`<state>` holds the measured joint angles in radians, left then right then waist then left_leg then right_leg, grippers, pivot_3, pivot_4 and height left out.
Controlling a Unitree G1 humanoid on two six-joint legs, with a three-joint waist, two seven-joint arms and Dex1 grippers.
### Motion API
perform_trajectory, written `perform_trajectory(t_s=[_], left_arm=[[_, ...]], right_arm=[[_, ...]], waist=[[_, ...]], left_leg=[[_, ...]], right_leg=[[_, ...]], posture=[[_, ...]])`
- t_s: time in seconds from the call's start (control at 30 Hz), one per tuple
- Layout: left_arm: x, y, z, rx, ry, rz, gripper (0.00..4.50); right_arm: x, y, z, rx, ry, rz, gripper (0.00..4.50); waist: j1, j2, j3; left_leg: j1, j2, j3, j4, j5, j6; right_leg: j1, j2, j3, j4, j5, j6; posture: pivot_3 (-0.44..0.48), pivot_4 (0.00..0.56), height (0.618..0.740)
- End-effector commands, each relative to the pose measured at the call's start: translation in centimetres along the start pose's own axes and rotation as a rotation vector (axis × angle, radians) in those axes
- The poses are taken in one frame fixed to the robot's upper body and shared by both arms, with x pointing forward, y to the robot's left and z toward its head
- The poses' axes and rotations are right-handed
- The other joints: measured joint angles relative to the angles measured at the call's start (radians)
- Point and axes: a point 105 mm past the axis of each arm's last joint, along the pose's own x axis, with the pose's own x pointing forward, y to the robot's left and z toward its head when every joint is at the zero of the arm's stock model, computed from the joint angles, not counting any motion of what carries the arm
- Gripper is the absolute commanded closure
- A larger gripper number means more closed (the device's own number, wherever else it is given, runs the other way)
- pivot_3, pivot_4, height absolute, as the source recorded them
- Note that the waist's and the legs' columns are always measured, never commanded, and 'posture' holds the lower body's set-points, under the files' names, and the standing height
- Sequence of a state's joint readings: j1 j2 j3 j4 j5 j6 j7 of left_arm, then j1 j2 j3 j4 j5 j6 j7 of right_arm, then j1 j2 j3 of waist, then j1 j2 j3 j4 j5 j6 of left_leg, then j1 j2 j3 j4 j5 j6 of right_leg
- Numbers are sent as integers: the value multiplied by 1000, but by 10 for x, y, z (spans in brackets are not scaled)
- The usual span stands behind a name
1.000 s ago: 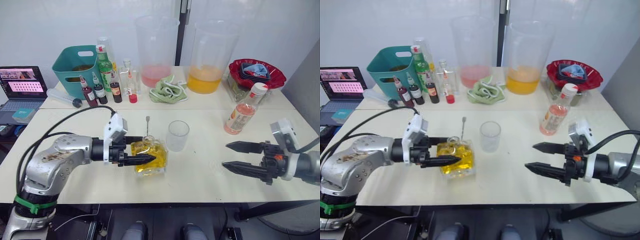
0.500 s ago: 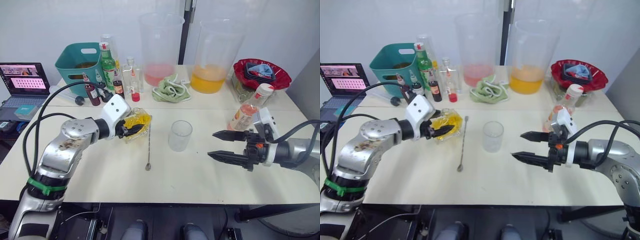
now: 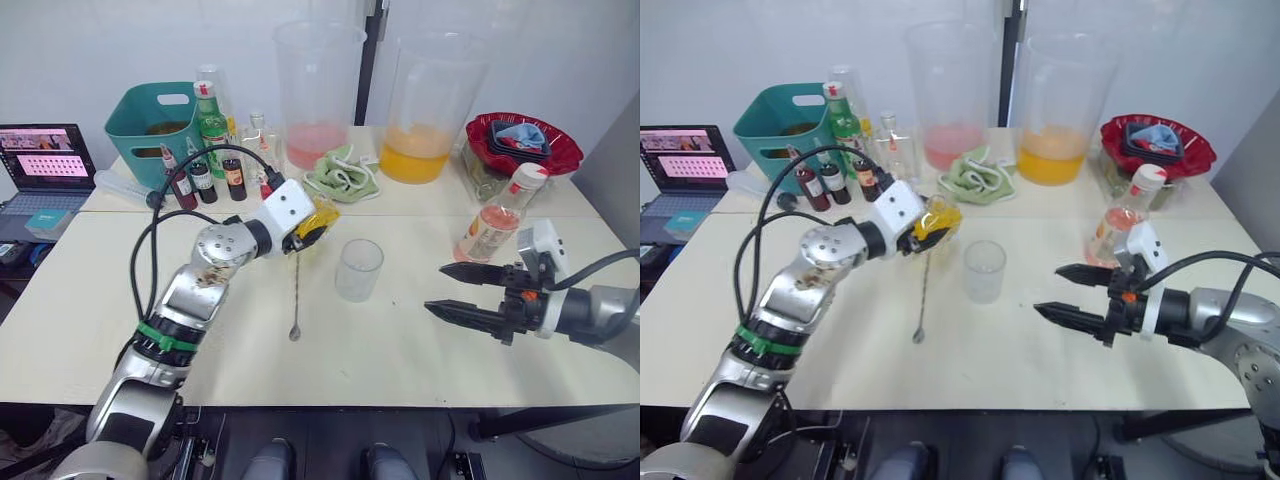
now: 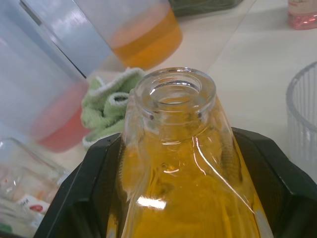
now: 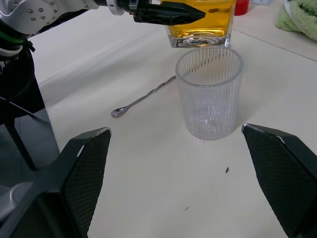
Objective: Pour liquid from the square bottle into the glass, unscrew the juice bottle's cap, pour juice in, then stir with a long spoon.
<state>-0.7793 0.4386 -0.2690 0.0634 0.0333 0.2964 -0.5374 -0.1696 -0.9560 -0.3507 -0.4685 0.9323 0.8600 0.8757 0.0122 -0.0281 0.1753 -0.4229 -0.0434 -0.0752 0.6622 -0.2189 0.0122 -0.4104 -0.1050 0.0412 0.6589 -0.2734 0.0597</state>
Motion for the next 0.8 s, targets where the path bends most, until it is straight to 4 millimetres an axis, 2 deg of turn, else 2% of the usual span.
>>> perform_trajectory(t_s=[0.03, 0.17, 0.3, 0.8], left_arm=[[2, 17, 44, 160, -169, 96, 1725], [5, 11, 48, 230, -203, 92, 1725], [9, 2, 51, 397, -225, 117, 1725], [18, -5, 43, 551, -215, 138, 1725]], right_arm=[[-4, 8, 11, -42, -31, -3, 27], [-4, 11, 11, -43, -33, -6, 27], [-6, 13, 10, -40, -37, -21, 27], [-8, 9, 5, -33, -43, -55, 27]], waist=[[0, 0, 0], [-1, 0, 0], [1, 0, 0], [0, 0, 0]], left_leg=[[0, 0, 0, 0, 0, 0], [0, 0, 0, 0, 0, 0], [0, -1, 0, 0, 0, 0], [0, -3, 0, 3, 0, 0]], right_leg=[[0, 0, 0, 0, 0, 0], [0, 0, 0, 1, 0, 0], [0, -1, 0, 1, 0, 0], [0, -2, 0, 4, 0, 1]], posture=[[0, 150, 740], [0, 150, 740], [0, 150, 740], [0, 150, 740]])
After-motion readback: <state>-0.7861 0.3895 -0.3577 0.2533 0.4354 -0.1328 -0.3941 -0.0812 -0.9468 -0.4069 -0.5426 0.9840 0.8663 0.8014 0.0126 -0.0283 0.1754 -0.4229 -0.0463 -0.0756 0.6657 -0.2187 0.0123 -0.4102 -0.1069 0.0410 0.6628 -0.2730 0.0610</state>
